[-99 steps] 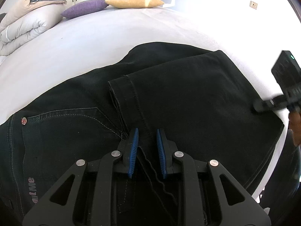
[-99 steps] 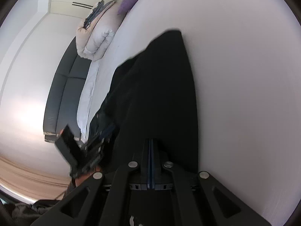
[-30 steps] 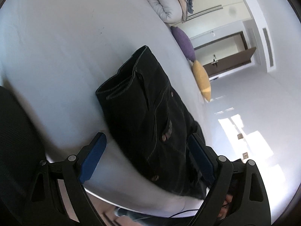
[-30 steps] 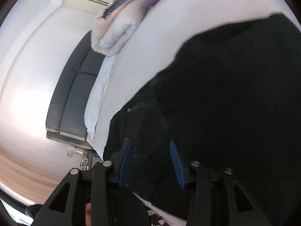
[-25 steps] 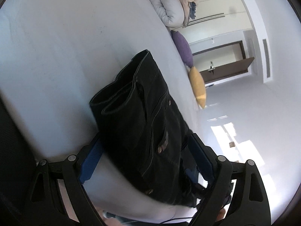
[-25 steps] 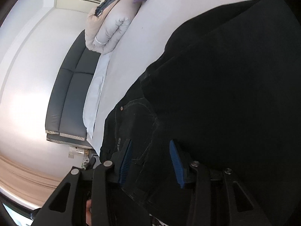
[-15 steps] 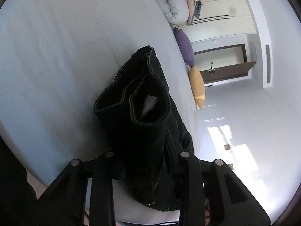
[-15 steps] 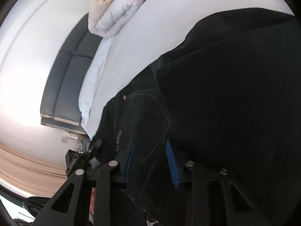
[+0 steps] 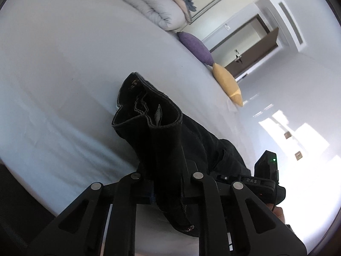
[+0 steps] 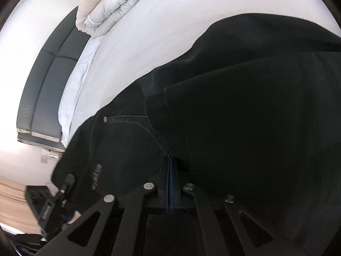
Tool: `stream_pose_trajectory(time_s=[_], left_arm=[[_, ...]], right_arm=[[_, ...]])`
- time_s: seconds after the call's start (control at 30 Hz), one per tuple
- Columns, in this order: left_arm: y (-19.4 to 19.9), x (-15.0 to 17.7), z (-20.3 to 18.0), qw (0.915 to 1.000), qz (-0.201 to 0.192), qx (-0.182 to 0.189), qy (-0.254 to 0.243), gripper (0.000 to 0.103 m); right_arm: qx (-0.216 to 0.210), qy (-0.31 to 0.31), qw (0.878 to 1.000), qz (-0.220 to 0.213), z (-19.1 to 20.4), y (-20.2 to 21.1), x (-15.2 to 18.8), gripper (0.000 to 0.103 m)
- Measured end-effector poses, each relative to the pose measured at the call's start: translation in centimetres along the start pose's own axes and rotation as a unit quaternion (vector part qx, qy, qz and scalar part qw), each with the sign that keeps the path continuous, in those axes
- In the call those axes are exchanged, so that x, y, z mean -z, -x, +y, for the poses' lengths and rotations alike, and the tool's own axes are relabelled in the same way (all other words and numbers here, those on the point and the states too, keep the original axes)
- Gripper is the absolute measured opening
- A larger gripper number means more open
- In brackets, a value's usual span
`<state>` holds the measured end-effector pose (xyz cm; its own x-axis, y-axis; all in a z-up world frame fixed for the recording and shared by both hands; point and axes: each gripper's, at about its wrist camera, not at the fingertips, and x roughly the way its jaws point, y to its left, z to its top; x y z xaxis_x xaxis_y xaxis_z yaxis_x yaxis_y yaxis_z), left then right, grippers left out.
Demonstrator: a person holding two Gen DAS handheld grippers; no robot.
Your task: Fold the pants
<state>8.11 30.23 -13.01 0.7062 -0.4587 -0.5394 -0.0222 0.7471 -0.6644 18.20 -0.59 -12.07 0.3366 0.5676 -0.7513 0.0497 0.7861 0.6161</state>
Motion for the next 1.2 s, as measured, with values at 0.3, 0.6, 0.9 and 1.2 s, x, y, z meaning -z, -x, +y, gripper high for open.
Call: stream_pose_trajectory(time_s=[0.3, 0.6, 0.9, 1.2], left_arm=[[1.1, 0.0, -5.6, 0.9966, -0.01, -0.004, -0.081, 0.012], [-3.1, 5.1, -19.7, 0.9477, 0.013, 0.002, -0.319, 0.012], [-9.2, 13.7, -23.8, 0.8966, 0.08, -0.033, -0.434, 0.012], [-10.4, 17.7, -24.8, 0.851, 0.066, -0.071, -0.516, 0.012]], right_arm=[[-0.054, -0.016, 0.998, -0.024, -1.0, 1.7, 0.8, 0.008], [-0.199, -0.07, 0.974, -0.08, -5.7, 9.1, -0.1, 0.068], [-0.19, -0.034, 0.979, -0.07, -7.0, 11.6, 0.2, 0.097], [-0.171, -0.003, 0.984, -0.046, -5.7, 9.3, -0.1, 0.095]])
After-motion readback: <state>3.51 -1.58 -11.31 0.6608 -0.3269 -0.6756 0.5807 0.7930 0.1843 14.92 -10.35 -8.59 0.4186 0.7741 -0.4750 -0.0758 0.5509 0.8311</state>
